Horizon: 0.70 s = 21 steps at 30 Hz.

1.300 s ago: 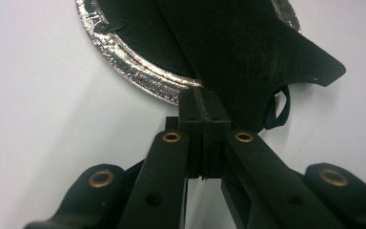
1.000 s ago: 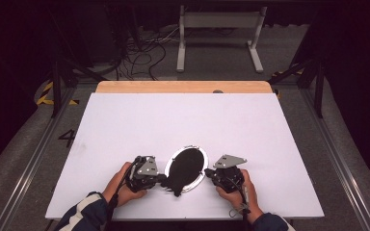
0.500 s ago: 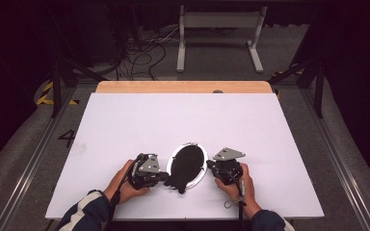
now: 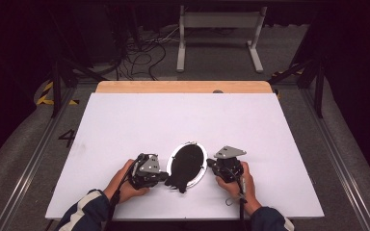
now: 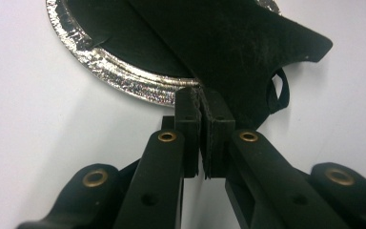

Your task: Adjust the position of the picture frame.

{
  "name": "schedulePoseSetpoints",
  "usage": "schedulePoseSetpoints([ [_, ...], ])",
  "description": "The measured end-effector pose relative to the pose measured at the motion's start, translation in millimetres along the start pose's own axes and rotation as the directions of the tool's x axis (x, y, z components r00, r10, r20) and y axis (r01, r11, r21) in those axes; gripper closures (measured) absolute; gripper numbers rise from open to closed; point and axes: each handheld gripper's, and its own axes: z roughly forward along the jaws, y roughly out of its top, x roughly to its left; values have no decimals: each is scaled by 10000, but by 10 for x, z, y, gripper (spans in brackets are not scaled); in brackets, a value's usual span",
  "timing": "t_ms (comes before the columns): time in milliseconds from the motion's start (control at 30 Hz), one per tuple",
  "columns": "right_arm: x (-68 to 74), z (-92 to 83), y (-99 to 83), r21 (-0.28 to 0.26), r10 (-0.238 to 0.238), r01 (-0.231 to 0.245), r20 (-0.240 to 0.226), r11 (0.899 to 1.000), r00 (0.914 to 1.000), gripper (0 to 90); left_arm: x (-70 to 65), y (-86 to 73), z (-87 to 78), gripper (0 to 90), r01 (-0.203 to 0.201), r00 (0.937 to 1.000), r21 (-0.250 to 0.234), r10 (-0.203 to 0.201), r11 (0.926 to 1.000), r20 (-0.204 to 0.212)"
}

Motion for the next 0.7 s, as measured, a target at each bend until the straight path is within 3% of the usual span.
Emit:
schedulePoseSetpoints([
  [167,150,-103,-93,89,-275,282,-747,9996,9968,899,12,-22,-23,855,83,9997,23,-84,10000,234],
  [300,237,-109,-105,58,-301,306,-723,9995,9969,900,22,-39,-31,849,241,9986,-39,-239,9997,477],
  [433,230,-93,-99,32,-106,109,-734,9999,9972,900,15,-17,-2,897,402,9980,-63,-398,9992,500],
  [500,232,-79,-90,-15,31,-32,-549,10000,9985,900,10,-5,0,897,368,9981,-6,-367,9993,496],
  [633,280,-32,-49,-91,101,-97,383,9999,9992,900,-21,27,15,897,321,9992,48,-322,9995,250],
  [700,258,-12,-41,-179,225,-217,432,9996,9988,900,-43,48,25,897,312,9995,101,-313,9995,76],
])
